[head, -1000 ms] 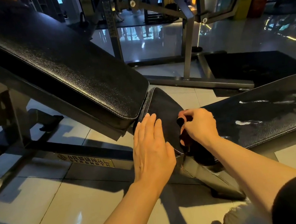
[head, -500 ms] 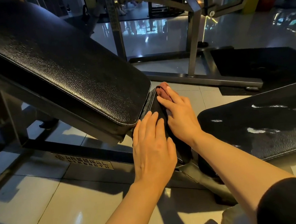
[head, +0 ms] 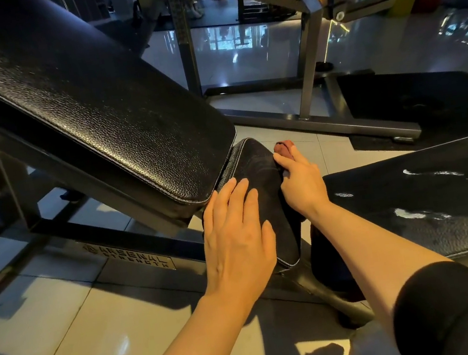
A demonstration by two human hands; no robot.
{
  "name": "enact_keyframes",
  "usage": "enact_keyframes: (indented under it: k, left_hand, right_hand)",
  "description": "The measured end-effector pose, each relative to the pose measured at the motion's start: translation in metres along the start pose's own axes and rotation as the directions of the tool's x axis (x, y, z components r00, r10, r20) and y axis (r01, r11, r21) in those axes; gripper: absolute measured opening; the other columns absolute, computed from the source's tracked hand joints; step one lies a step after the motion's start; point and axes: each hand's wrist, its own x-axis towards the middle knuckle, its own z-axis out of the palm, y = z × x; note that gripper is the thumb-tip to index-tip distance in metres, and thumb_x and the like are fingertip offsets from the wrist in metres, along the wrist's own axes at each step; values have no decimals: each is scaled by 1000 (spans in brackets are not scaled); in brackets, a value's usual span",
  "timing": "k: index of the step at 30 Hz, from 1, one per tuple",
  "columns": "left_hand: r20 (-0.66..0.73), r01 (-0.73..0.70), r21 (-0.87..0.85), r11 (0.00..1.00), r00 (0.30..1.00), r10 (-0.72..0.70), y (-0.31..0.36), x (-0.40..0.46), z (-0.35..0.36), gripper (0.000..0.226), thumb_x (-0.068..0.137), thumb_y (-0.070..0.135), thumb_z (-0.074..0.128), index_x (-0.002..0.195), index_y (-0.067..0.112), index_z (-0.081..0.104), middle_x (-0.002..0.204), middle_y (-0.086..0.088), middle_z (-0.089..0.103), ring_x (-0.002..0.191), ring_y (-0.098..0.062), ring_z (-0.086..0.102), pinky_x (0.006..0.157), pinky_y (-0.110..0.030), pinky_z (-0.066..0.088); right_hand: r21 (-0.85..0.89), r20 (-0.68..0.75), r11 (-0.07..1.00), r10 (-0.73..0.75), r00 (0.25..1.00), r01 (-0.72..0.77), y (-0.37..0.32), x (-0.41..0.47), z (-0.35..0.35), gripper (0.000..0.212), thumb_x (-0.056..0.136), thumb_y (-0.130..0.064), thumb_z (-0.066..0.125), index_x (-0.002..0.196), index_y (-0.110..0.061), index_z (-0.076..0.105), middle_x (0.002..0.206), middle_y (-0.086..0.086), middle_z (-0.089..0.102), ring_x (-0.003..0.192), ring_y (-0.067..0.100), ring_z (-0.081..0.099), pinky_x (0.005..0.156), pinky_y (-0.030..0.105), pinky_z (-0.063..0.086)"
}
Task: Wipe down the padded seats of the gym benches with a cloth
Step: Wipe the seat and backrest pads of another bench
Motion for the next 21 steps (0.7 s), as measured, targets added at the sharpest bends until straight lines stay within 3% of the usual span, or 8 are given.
enact_keyframes:
  k: [7,9,12,15,18,20,21]
  left_hand:
    - [8,11,-31,999,1000,-11,-1,-4,-5,47,84,17,67,128,2,56,138,-15,50,135,-27,38,107,-49,39]
    - [13,25,-39,999,1000,-24,-1,-5,-8,49,83,17,68,129,2,55,139,-15,49,136,-28,38,109,-46,39]
    - [12,41,-46,998,999,-40,-1,-5,-12,53,83,17,68,131,1,53,141,-14,48,138,-26,35,112,-40,33]
    - [19,57,-53,997,998,-56,0,-6,-14,56,82,17,69,132,0,51,141,-15,47,138,-26,34,113,-40,32]
    - [23,60,-67,996,998,-58,0,-9,-18,56,83,17,68,133,0,51,140,-15,49,137,-27,38,111,-41,35]
    - [26,49,-69,996,999,-47,-1,-10,-19,55,83,16,68,133,0,51,139,-16,50,135,-27,40,110,-43,38]
    - [26,42,-67,997,999,-41,-3,-10,-19,54,84,16,67,133,0,51,139,-16,50,135,-27,41,109,-44,39]
  right_hand:
    - [38,-60,977,210,976,-208,-4,-6,4,57,93,-3,55,144,-24,43,152,8,36,131,35,41,106,45,40]
    - [131,-121,986,116,986,-100,-15,-10,3,58,93,-5,57,145,-23,41,145,7,45,130,31,42,106,44,40]
    - [250,-199,943,-171,965,218,-46,-21,3,44,97,-13,54,139,-23,49,142,1,47,130,20,41,108,36,38]
    - [163,-218,932,-287,933,325,-53,-31,6,39,94,-9,56,132,-20,58,143,-1,45,128,16,39,103,25,33]
    - [132,-210,989,-40,977,69,-29,-30,-2,35,90,-4,59,121,-19,59,133,3,46,120,22,48,90,24,38]
    - [112,-168,982,172,971,-154,-15,-28,-10,32,89,-2,59,117,-18,59,128,7,46,115,27,51,85,25,38]
    - [112,-163,974,214,963,-197,-13,-28,-12,31,89,-2,60,116,-16,60,127,8,46,115,27,51,85,26,40]
